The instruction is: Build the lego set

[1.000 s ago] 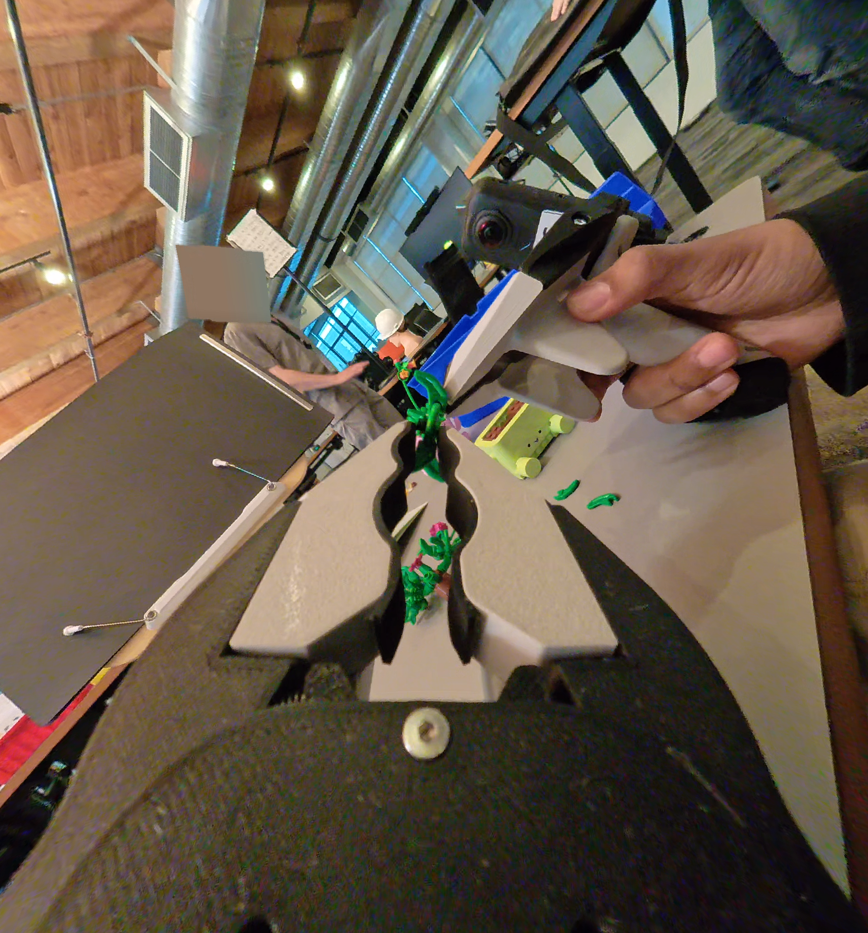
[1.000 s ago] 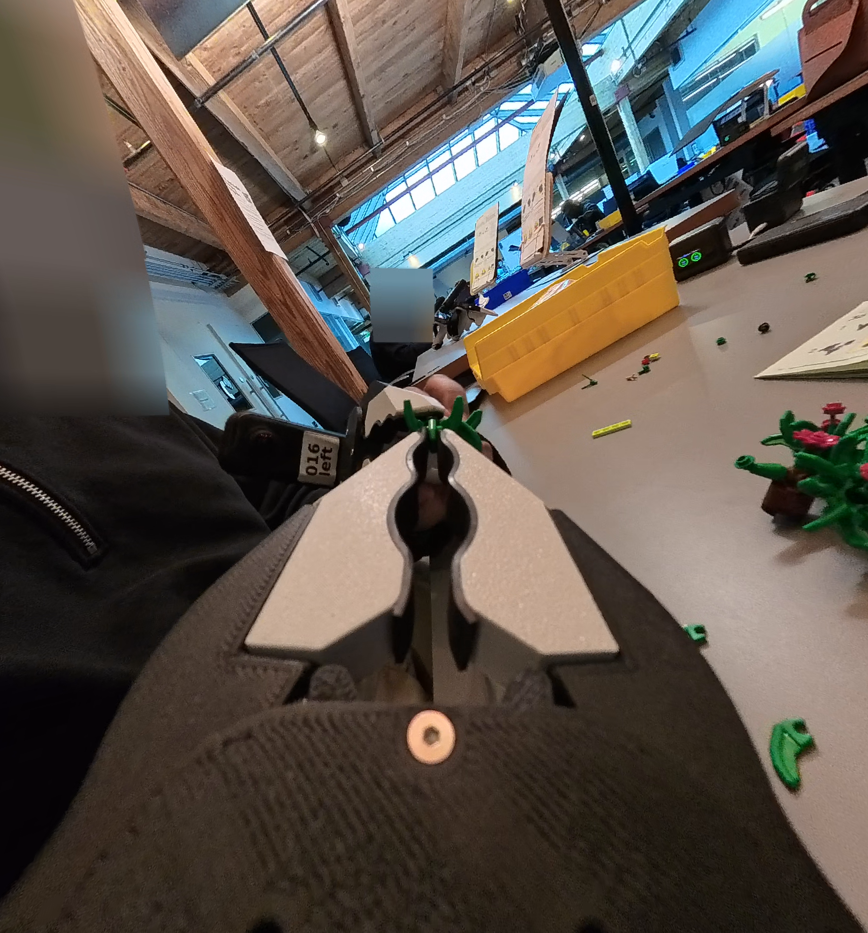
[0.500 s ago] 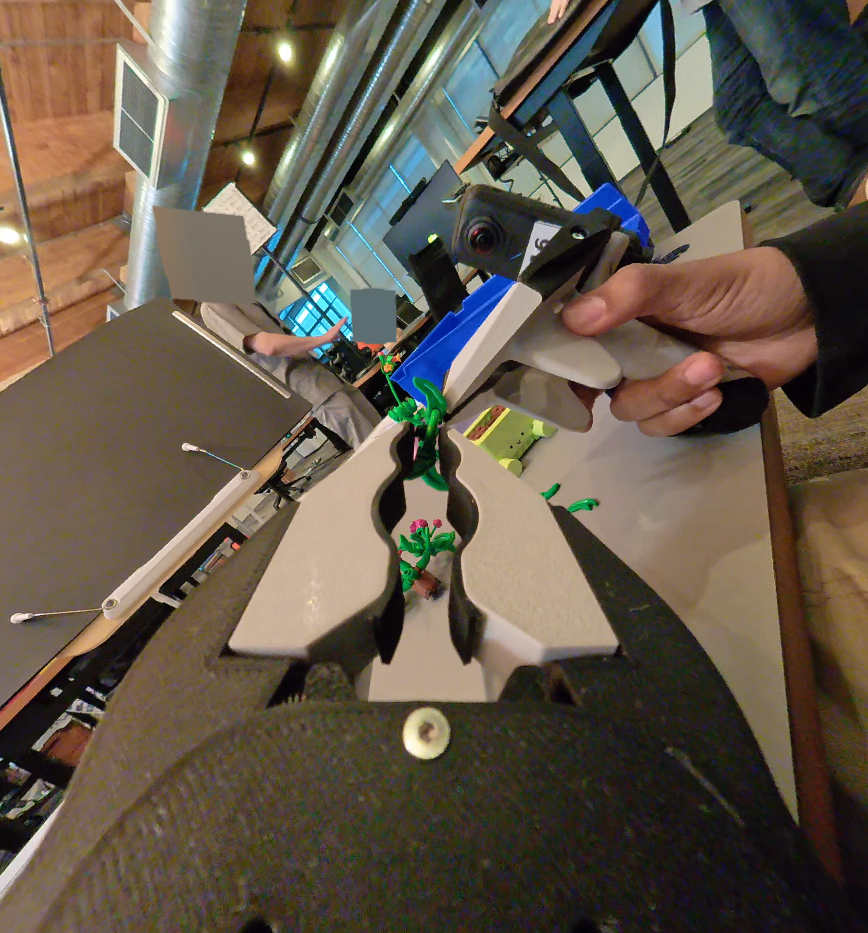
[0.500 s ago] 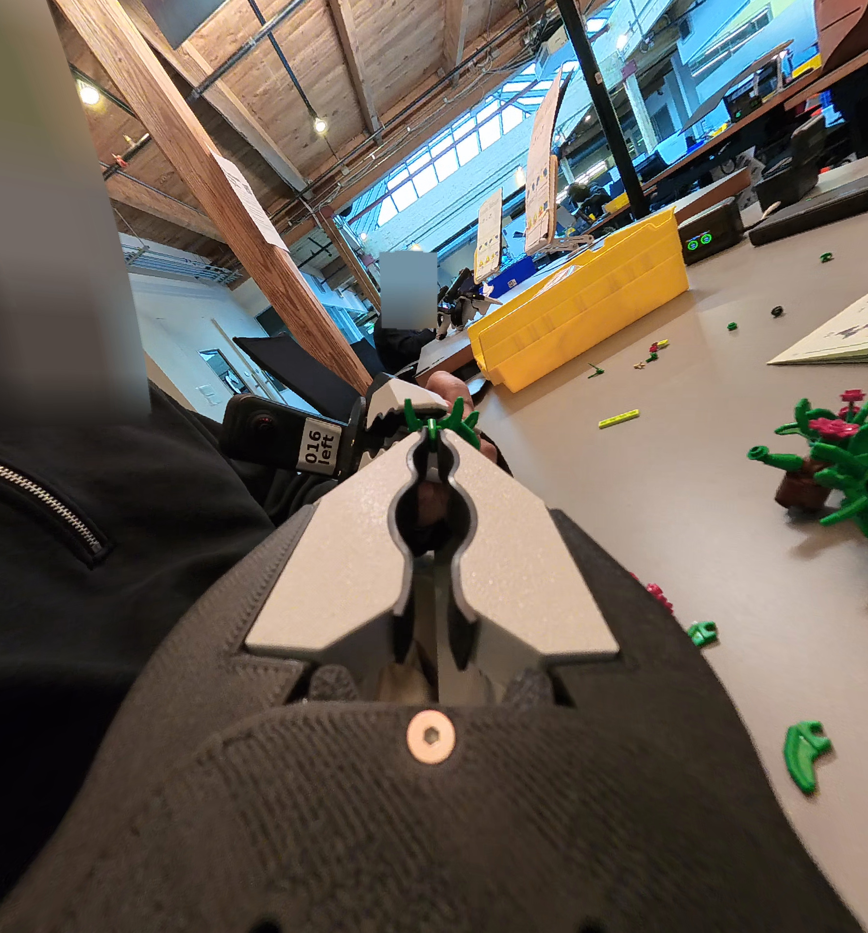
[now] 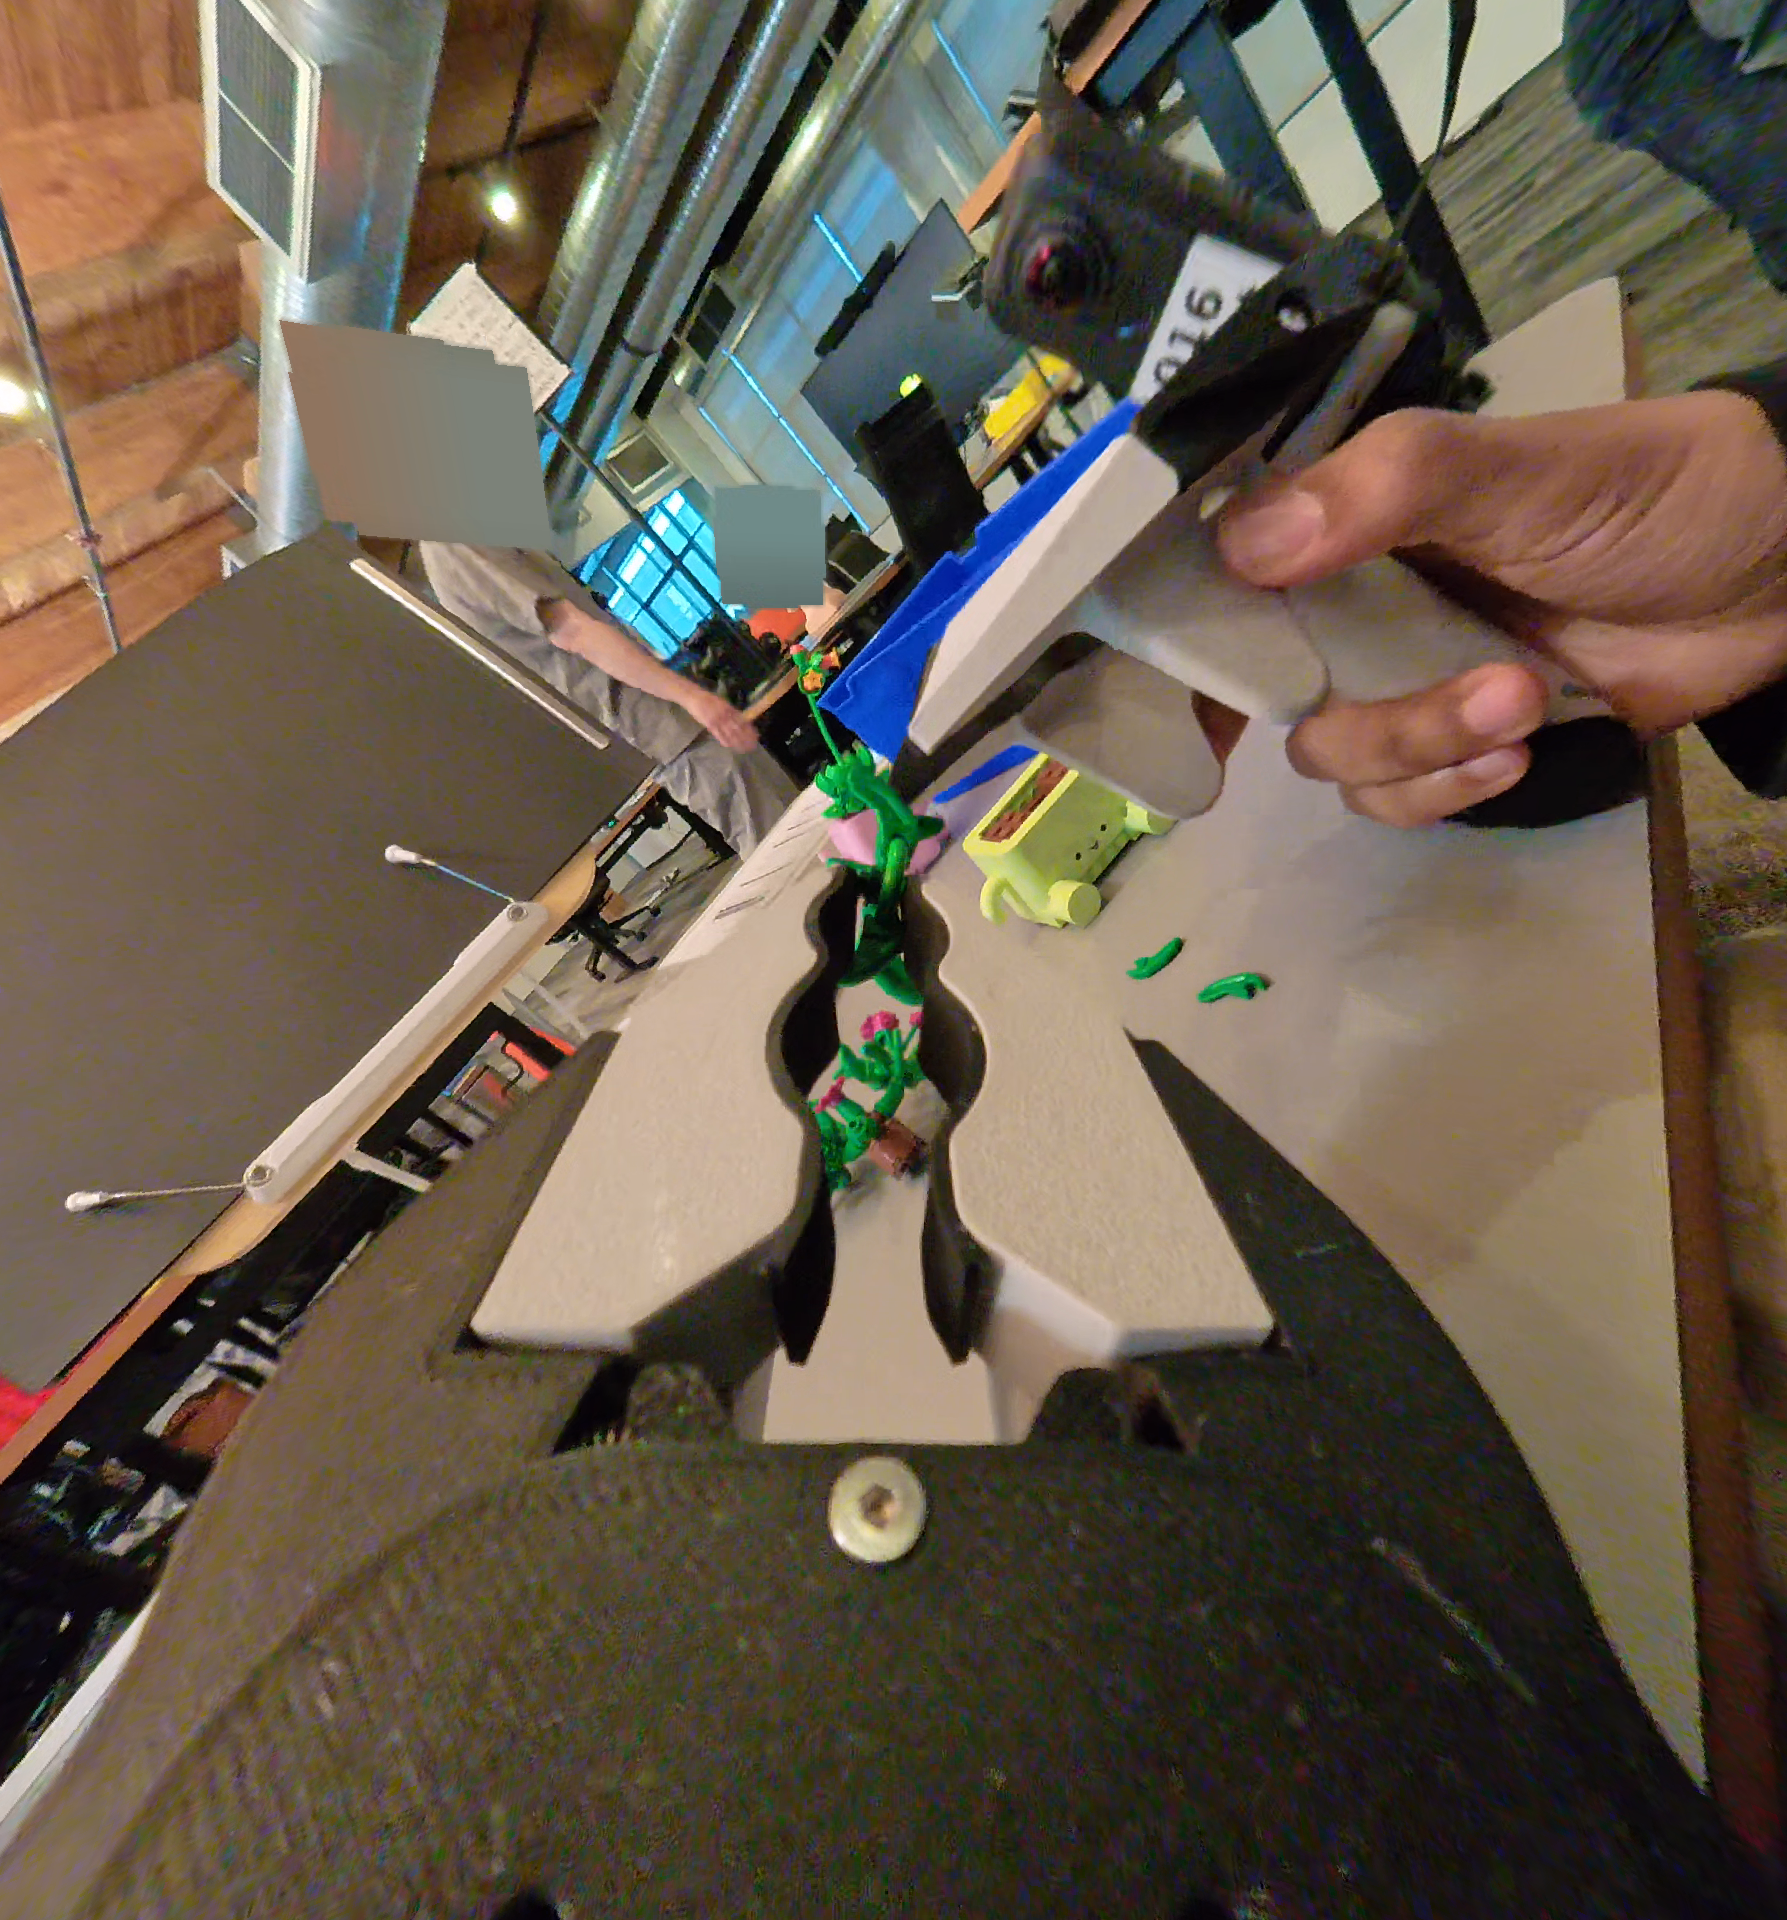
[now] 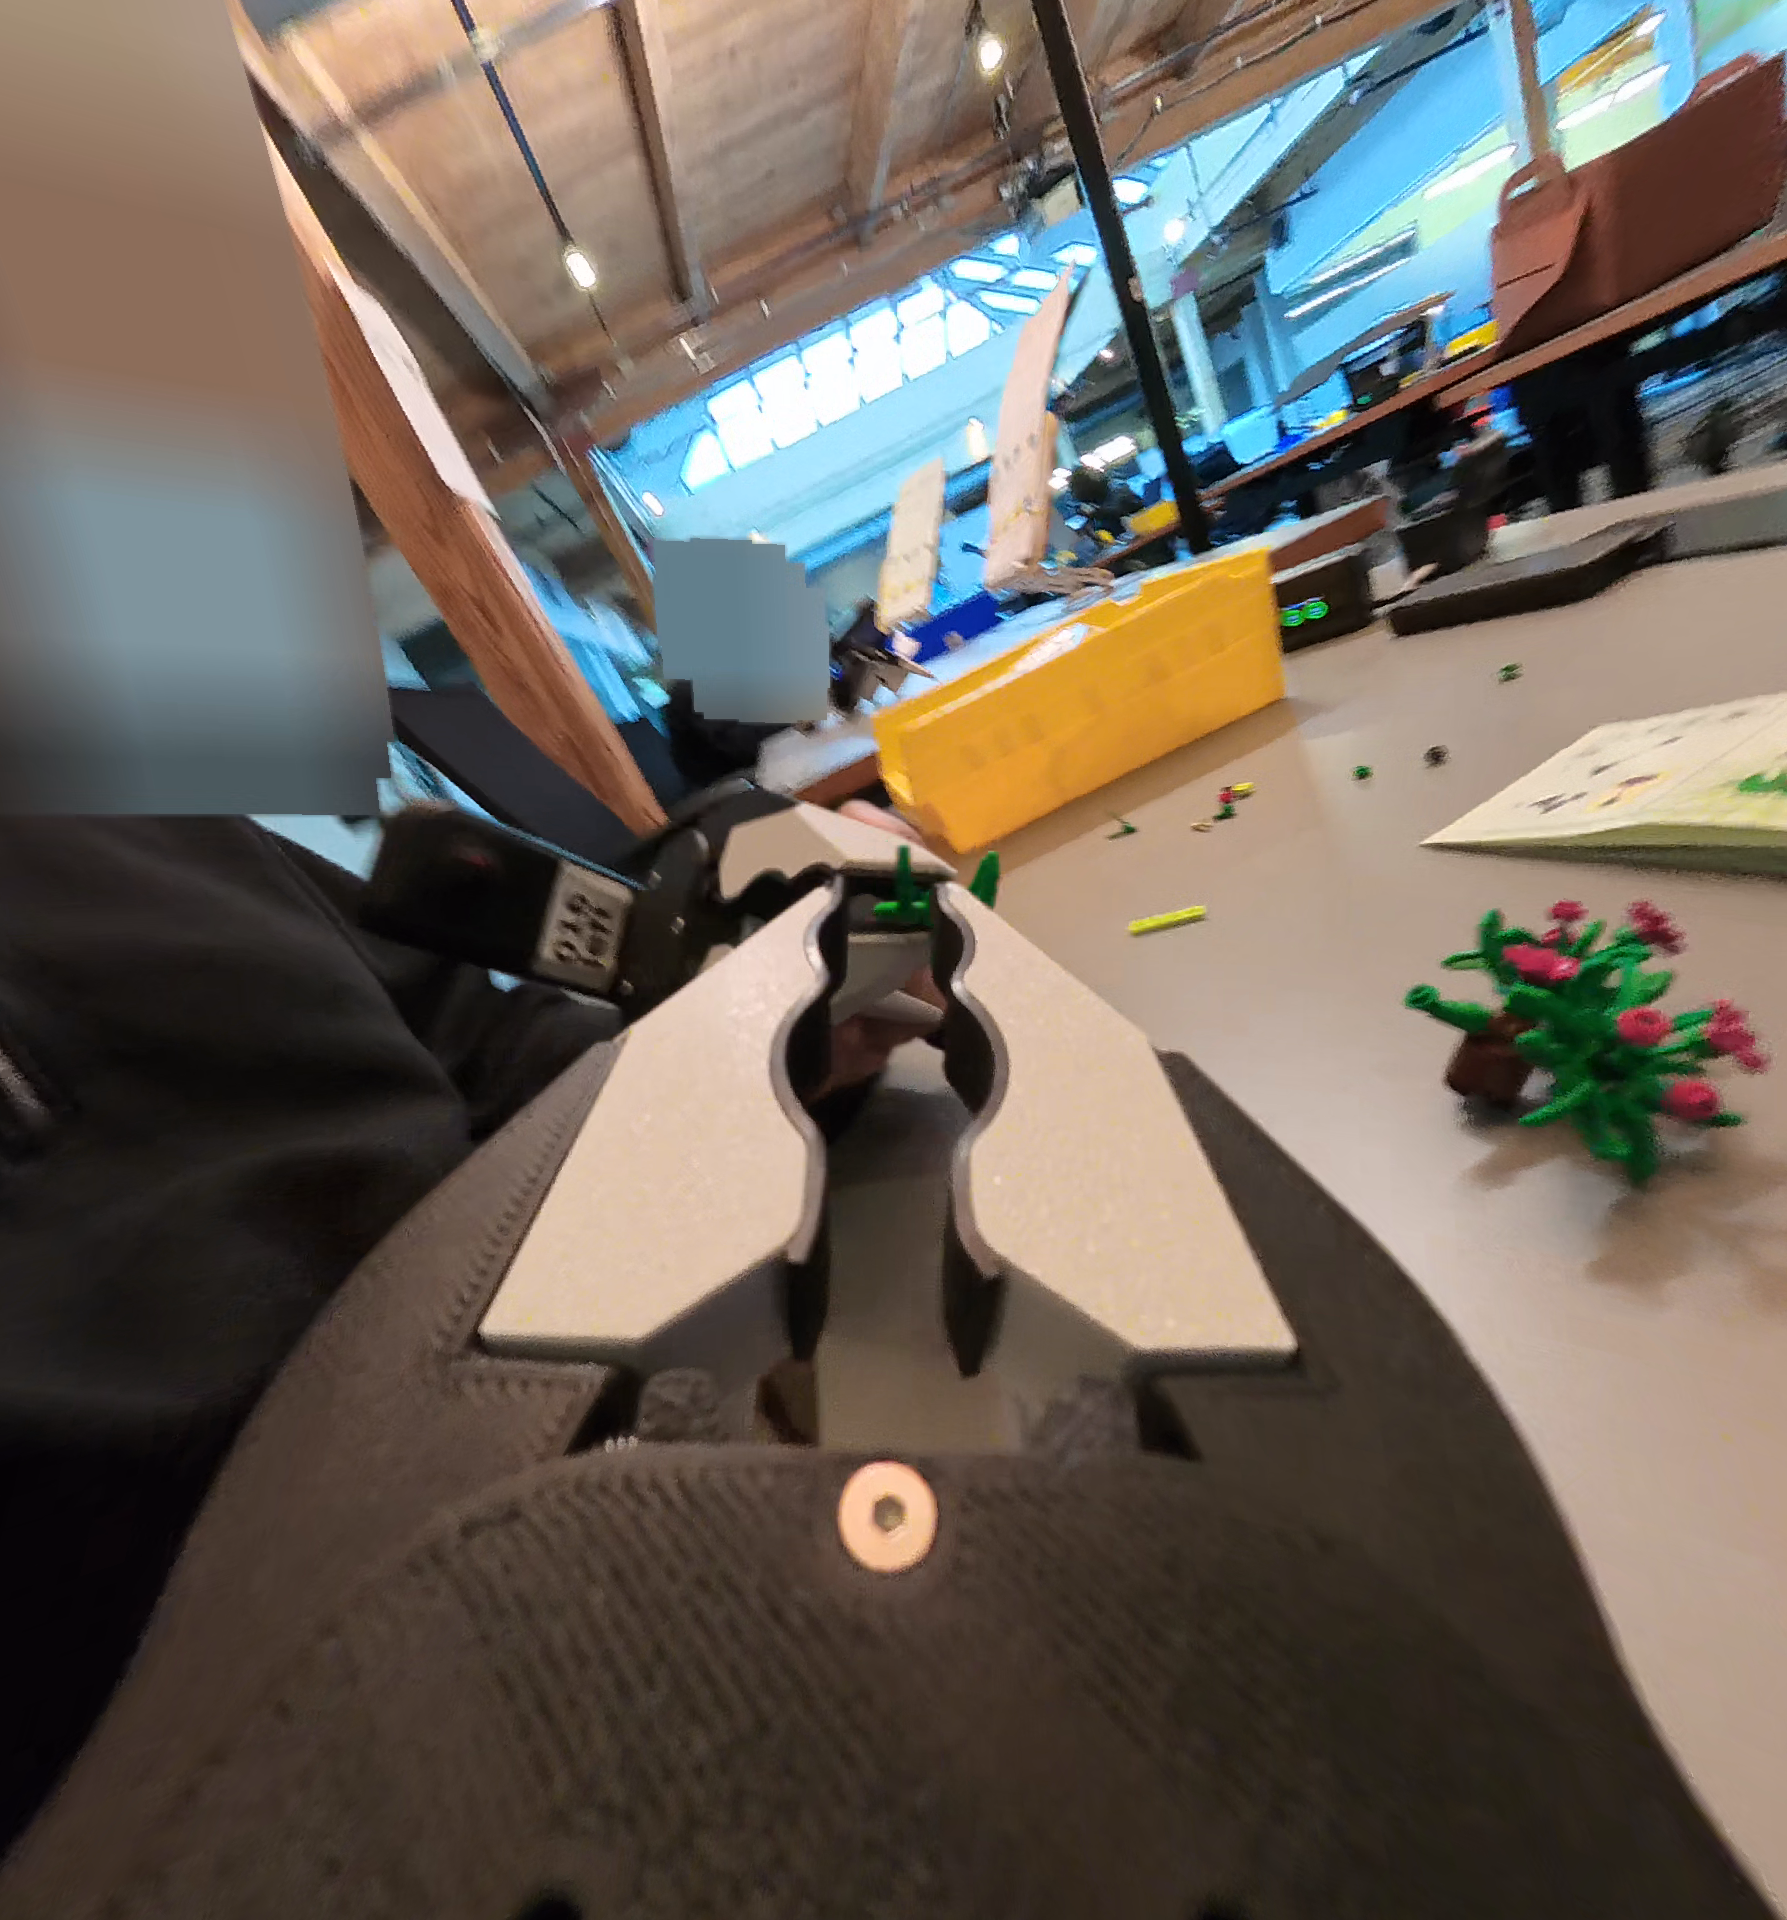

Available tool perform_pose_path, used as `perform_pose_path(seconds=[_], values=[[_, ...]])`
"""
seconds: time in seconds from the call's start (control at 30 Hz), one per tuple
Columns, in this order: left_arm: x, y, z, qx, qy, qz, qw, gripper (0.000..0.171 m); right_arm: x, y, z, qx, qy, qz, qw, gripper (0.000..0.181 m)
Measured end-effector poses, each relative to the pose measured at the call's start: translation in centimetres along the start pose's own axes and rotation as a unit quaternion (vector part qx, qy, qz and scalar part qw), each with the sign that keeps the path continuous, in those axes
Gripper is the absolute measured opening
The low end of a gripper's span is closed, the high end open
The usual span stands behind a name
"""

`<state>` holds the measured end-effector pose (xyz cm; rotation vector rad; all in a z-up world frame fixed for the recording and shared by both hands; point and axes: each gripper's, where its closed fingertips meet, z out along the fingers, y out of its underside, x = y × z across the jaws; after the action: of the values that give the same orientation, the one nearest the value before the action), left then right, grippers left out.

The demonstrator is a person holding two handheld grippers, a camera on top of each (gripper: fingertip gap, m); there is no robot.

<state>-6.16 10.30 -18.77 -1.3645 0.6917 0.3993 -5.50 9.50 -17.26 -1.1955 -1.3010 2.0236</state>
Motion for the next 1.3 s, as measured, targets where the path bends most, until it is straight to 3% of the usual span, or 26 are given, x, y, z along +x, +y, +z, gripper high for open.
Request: perform_pose_path(seconds=[0.13,0.27,0.43,0.57,0.87,1.1,1.3], values=[[0.4,0.3,0.1,-0.009,0.012,0.005,1.0,0.007,0.0,0.5,0.2,-0.026,0.03,-0.05,0.998,0.012],[0.8,0.2,0.2,-0.01,0.022,0.004,1.0,0.008,0.3,0.5,0.0,-0.033,0.043,-0.051,0.997,0.001],[0.9,0.1,0.3,-0.008,0.034,-0.018,0.999,0.008,0.1,0.5,-0.1,-0.032,0.032,-0.035,0.998,0.0],[1.1,0.5,0.6,-0.024,0.068,-0.087,0.994,0.008,0.7,0.5,-0.2,-0.044,0.033,0.006,0.998,0.0],[0.7,0.2,0.9,-0.031,0.098,-0.183,0.978,0.008,0.6,-0.7,-0.3,0.012,0.026,0.063,0.998,0.0],[0.3,0.1,0.6,-0.033,0.108,-0.178,0.978,0.009,0.6,-1.2,0.2,0.043,0.003,0.123,0.991,0.0],[0.2,0.9,0.6,-0.051,0.108,-0.163,0.979,0.01,1.2,-0.8,0.6,0.039,0.049,0.124,0.99,0.0]])
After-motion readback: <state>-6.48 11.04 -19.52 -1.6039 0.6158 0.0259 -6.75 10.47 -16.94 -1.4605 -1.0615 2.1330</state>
